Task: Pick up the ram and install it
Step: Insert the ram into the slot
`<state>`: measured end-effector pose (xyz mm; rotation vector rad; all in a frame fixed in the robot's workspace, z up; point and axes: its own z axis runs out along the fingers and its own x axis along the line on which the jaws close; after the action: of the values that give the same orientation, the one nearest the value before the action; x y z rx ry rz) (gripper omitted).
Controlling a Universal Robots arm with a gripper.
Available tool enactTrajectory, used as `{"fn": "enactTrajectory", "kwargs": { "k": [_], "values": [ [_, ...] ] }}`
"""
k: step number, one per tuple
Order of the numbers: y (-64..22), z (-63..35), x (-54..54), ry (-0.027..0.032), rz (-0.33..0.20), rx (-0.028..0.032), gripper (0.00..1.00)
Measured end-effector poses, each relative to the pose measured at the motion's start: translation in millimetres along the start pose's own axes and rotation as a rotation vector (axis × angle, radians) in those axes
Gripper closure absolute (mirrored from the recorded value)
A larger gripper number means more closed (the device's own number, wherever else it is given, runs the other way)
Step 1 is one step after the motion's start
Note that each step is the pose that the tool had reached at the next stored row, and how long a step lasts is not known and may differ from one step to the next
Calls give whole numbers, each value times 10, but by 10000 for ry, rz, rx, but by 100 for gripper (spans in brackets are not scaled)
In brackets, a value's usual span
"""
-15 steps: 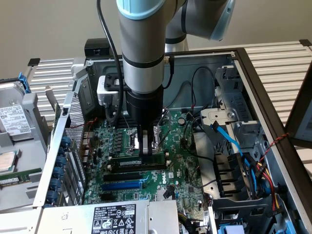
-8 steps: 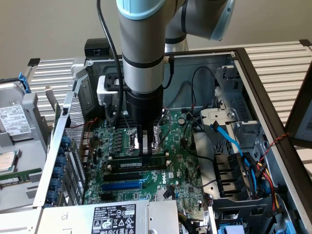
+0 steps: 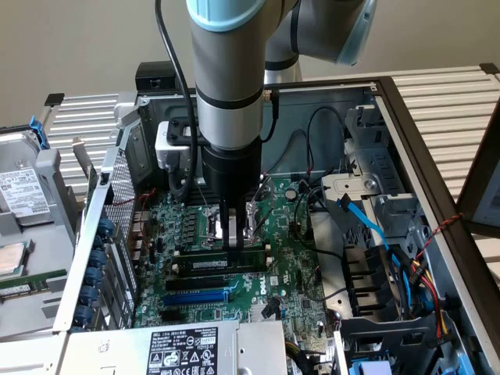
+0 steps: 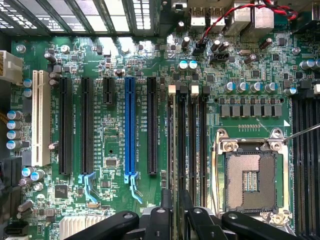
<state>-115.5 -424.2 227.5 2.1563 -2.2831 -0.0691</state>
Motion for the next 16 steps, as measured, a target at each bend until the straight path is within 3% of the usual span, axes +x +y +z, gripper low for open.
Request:
{"fn": "enactTrajectory", "kwargs": {
  "k": [8,16],
  "values": [
    [-3,-227,-1,1,-1,-11,80],
    [-4,-238,5,-54,-2,-14,80]
  ]
}}
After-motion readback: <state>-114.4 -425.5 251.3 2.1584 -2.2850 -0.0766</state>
